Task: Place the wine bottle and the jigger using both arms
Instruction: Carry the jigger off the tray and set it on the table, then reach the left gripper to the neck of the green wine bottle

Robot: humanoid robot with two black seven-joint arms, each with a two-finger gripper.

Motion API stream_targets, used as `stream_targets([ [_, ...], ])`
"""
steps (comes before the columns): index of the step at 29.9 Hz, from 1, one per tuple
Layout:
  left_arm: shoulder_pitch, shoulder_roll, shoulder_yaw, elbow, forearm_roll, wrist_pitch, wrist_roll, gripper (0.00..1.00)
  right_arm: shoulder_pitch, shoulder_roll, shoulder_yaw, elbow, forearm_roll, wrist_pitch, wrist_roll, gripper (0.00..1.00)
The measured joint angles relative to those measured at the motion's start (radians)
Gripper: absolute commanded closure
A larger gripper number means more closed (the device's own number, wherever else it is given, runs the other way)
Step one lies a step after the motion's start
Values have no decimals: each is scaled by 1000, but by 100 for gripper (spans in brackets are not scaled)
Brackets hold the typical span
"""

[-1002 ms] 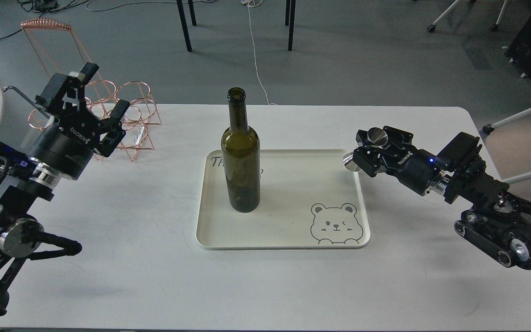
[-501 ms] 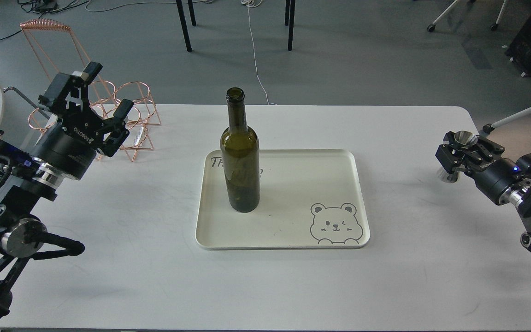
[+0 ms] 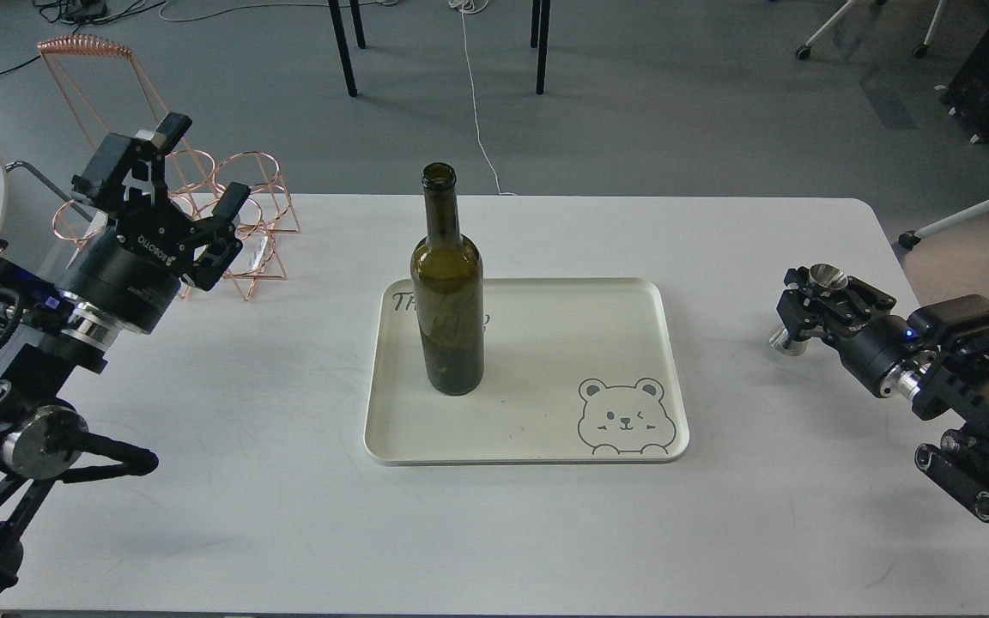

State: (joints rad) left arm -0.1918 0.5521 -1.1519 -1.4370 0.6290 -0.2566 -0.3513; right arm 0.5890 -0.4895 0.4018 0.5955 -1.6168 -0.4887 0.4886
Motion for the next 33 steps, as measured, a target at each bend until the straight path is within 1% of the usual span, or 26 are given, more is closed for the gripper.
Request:
stream_targets([
  [1,0,0,0,0,0,0,0,2,0,3,0,0,0,0,0,62],
  [2,0,0,0,0,0,0,0,2,0,5,0,0,0,0,0,59],
  [4,0,0,0,0,0,0,0,2,0,6,0,-1,0,0,0,42],
  [6,0,0,0,0,0,0,0,2,0,6,0,-1,0,0,0,33],
  [9,0,2,0,0,0,0,0,2,0,6,0,1,2,0,0,16],
  [13,0,5,0,0,2,0,0,2,-2,-2,-1,13,4,0,0,6],
  [16,-1,6,0,0,3,0,0,2,-10,-22,-2,22,7,0,0,5],
  [19,-2,11,1,0,4,0,0,2,-29,-91,-3,65,11,0,0,4],
  [22,-2,26,1,0,5,0,0,2,-70,-193,-5,170,18,0,0,4],
  [24,-2,42,3,0,6,-2,-2,2,-107,-280,-17,267,44,0,0,4],
  [28,0,79,4,0,7,-8,-32,2,-147,-458,-83,475,179,0,0,3],
  [30,0,100,5,0,7,-12,-58,2,-153,-547,-139,597,280,0,0,3],
  [33,0,132,5,-13,14,-27,-101,2,-154,-648,-194,768,447,0,0,3],
])
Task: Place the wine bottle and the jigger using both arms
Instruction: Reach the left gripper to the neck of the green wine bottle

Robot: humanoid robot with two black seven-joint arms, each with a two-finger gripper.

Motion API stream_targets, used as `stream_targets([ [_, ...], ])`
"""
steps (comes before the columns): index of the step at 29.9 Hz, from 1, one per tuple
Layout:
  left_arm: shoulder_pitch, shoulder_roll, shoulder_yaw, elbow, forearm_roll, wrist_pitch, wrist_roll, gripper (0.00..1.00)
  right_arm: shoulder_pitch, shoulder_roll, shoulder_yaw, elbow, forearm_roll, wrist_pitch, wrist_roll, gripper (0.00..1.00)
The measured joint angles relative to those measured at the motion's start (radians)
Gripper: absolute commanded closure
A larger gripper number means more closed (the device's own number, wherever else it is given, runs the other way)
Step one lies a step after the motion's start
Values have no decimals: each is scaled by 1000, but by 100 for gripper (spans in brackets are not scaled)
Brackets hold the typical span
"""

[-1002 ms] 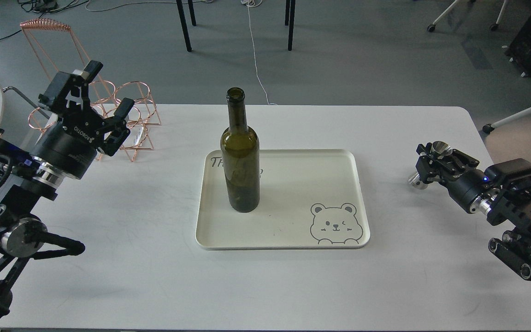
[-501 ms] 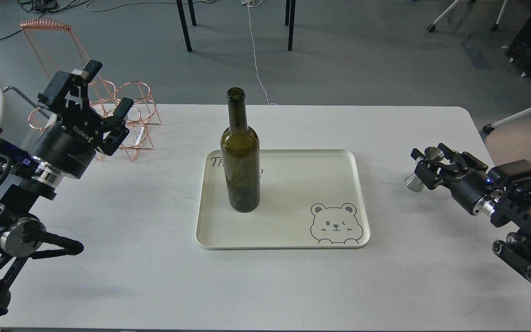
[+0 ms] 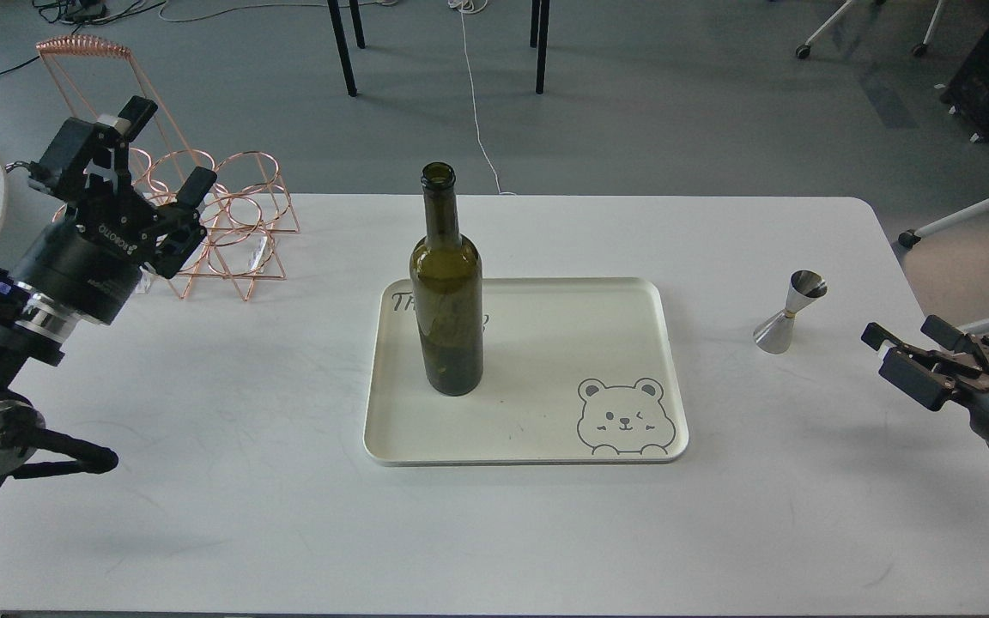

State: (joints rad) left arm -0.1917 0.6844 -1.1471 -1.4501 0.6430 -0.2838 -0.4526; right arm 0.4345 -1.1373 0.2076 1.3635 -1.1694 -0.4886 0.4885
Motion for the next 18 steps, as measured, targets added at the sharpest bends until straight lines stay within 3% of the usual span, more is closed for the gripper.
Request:
stream_targets([
  [3,0,47,2,-55,70,-36,-30,2,6,-59,-6,134,198,6,0,3],
  [6,0,80,1,-127,262,-67,-35,2,24,-64,22,191,419,106,0,2],
  [14,-72,101,15,-278,849,-77,-37,2,40,32,130,193,1019,449,0,2],
  [18,-164,100,55,-261,1132,-68,-37,2,40,59,154,189,1128,502,0,2],
])
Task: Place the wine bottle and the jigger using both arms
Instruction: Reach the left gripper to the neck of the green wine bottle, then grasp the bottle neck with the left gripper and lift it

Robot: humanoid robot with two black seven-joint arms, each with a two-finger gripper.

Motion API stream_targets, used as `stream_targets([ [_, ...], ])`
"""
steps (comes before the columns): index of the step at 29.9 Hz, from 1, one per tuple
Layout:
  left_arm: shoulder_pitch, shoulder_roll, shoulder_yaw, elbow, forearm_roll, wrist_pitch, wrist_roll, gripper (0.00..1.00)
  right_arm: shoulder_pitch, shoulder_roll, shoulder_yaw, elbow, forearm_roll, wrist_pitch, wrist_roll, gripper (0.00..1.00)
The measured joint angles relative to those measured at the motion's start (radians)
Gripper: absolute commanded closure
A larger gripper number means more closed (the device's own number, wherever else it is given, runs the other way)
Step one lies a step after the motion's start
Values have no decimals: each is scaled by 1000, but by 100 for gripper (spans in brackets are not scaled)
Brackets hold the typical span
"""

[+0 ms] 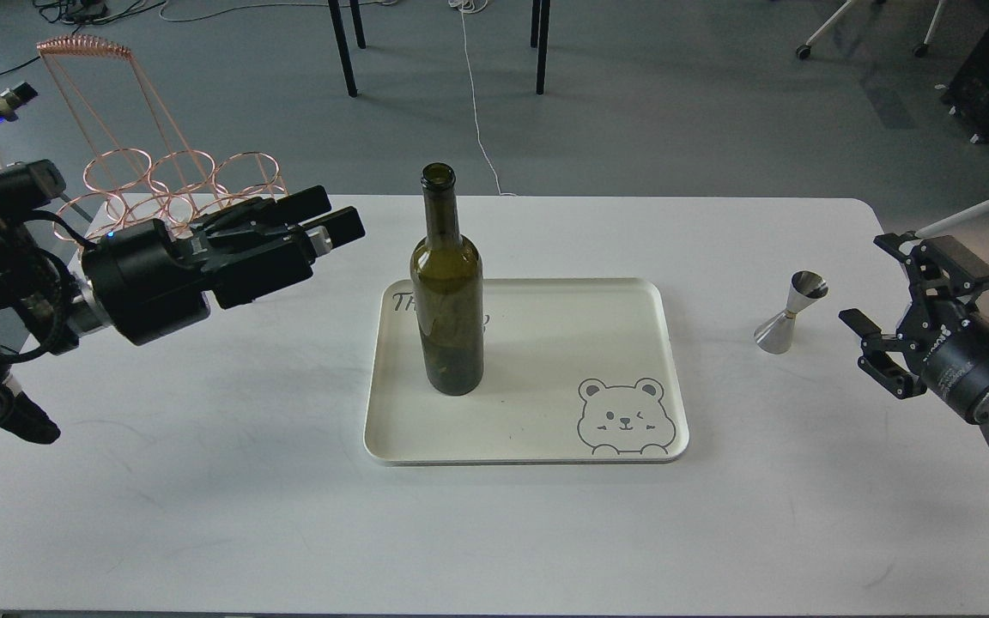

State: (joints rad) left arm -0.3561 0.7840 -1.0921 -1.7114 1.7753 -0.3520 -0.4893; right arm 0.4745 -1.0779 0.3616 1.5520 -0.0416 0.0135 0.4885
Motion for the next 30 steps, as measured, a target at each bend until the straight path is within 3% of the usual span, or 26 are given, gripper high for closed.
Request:
stream_targets([
  [8,-200,-17,233,109,189,65,1,2,-1,12,3,-5,10,4,0,2],
  [22,-391,-144,377,252,186,70,1,6,-8,8,2,-10,10,-23,0,2],
  [26,-422,-188,393,292,188,75,1,27,-8,7,3,-10,9,-29,0,2],
  [29,-433,-216,397,314,190,79,1,53,-8,6,4,-10,9,-34,0,2],
  [30,-436,-220,398,318,191,80,1,68,-8,5,4,-10,9,-34,0,2],
])
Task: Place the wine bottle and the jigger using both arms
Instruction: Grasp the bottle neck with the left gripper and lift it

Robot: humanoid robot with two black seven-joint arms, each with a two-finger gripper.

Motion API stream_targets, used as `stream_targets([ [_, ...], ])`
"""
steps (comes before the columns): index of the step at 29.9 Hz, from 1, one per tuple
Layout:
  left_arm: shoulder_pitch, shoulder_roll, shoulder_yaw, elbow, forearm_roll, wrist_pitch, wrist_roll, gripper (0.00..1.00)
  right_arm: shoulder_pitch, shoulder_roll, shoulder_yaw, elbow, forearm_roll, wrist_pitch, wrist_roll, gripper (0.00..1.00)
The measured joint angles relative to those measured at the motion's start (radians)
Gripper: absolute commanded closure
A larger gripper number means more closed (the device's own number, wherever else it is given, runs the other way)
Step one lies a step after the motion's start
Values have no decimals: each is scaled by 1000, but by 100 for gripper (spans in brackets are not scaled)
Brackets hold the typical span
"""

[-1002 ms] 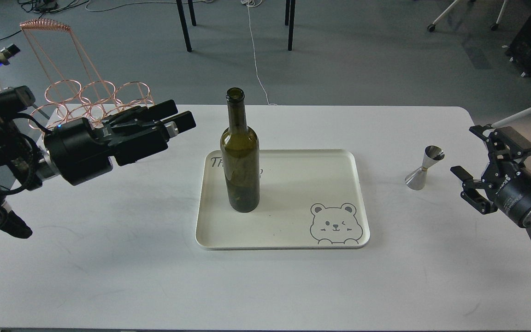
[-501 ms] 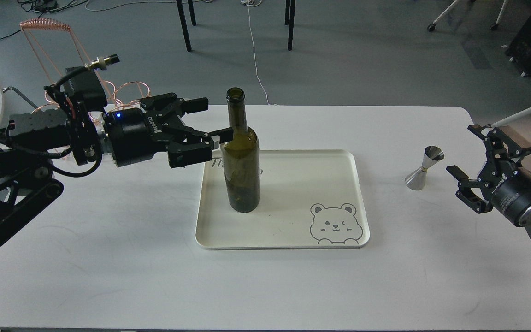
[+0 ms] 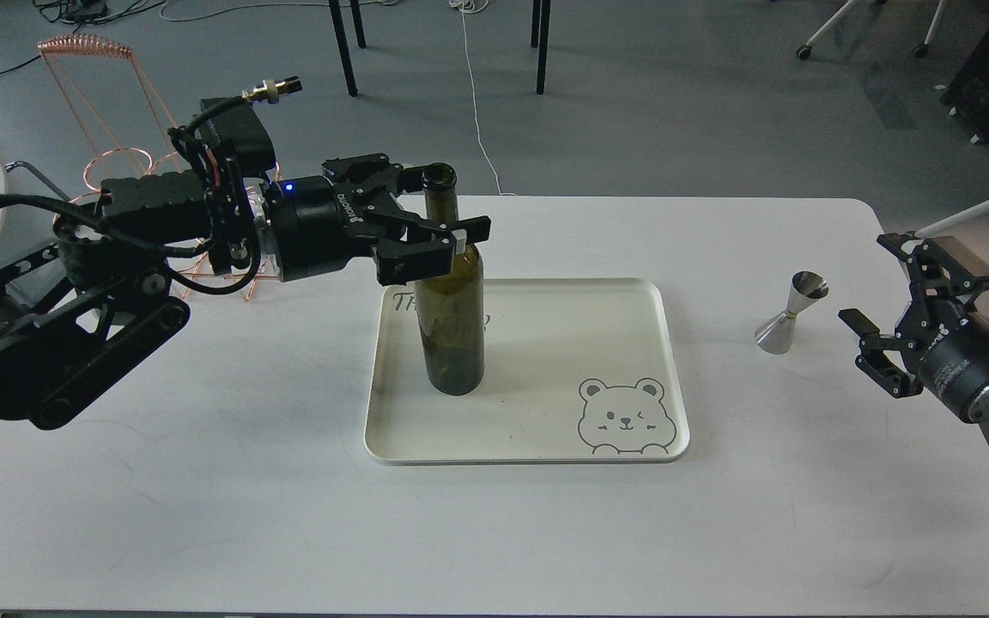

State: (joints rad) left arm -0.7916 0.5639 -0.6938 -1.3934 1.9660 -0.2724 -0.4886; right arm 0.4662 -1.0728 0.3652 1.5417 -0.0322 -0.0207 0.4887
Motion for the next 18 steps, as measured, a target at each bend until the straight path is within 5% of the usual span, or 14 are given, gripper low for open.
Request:
stream_targets([
  [2,-3,-3,2,4,0,1,0,84,0,-1,0,0,0,-1,0,2],
  [5,-3,-4,2,5,-4,5,0,91,0,-1,0,0,0,-1,0,2],
  [18,-49,117,-11,-66,-102,92,0,94,0,0,2,0,0,-10,0,2],
])
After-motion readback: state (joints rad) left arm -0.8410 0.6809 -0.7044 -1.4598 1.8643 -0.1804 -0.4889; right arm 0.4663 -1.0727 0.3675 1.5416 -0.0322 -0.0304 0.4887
